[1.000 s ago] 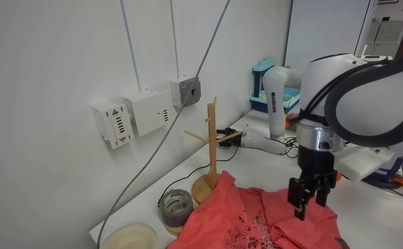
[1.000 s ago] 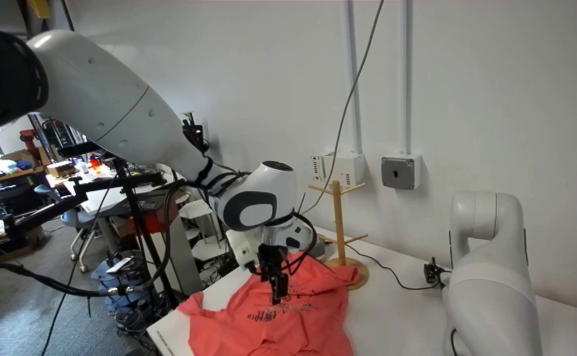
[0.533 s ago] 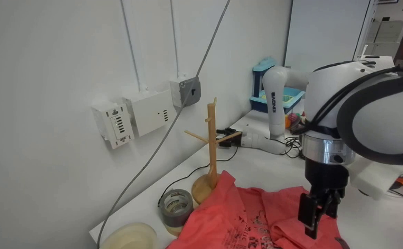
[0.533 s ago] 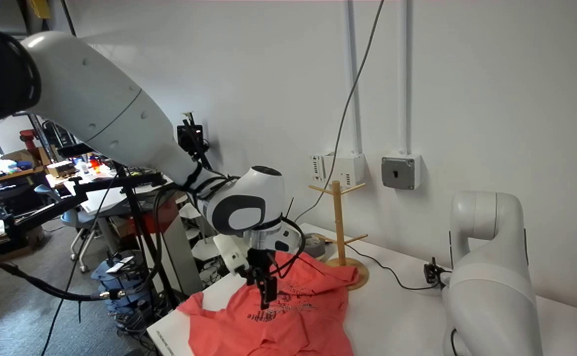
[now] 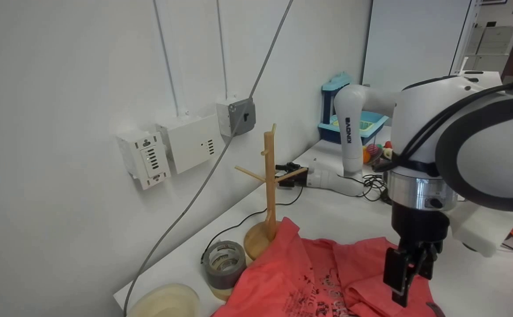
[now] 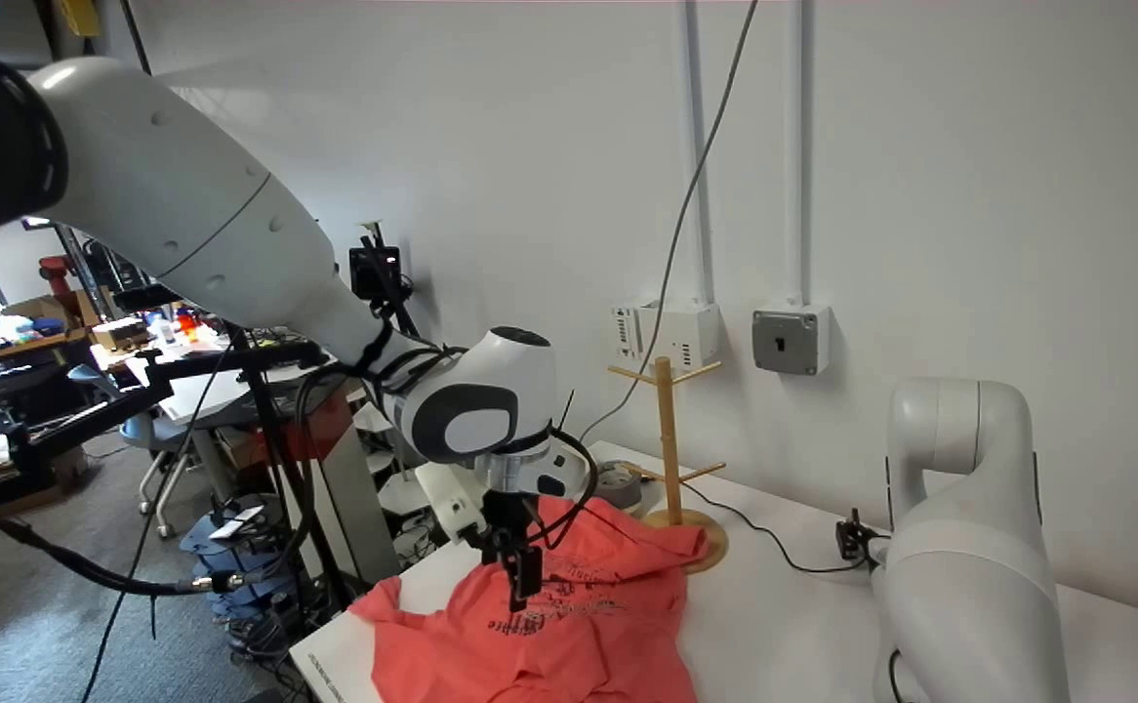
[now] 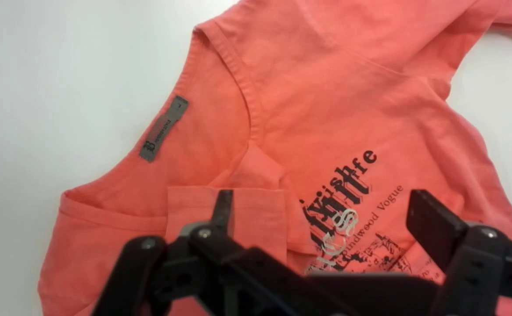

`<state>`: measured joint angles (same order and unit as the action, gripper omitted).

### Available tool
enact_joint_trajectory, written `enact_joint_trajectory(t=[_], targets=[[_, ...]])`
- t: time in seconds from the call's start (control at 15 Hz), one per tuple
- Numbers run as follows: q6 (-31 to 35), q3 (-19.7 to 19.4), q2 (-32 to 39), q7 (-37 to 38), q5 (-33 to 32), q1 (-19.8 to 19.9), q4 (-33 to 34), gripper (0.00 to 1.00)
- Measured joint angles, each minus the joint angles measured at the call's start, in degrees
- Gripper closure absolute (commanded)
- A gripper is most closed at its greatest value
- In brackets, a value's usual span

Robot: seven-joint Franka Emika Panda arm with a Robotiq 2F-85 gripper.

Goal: Position the sweater's sleeves on its chest

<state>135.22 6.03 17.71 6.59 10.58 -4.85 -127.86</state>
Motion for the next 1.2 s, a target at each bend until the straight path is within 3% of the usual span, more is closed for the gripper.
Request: enact_joint_trajectory(t=[0.4, 0.8, 1.2], targets=[[-0.04, 4.01, 0.96, -2.49, 2.22, -0.86, 0.00, 0.00], [-2.92, 10.37, 2.17, -9.97, 10.09, -1.92, -0.38, 0.00], [-3.53, 14.34, 4.75, -16.18, 15.61, -2.95, -1.72, 0.00]])
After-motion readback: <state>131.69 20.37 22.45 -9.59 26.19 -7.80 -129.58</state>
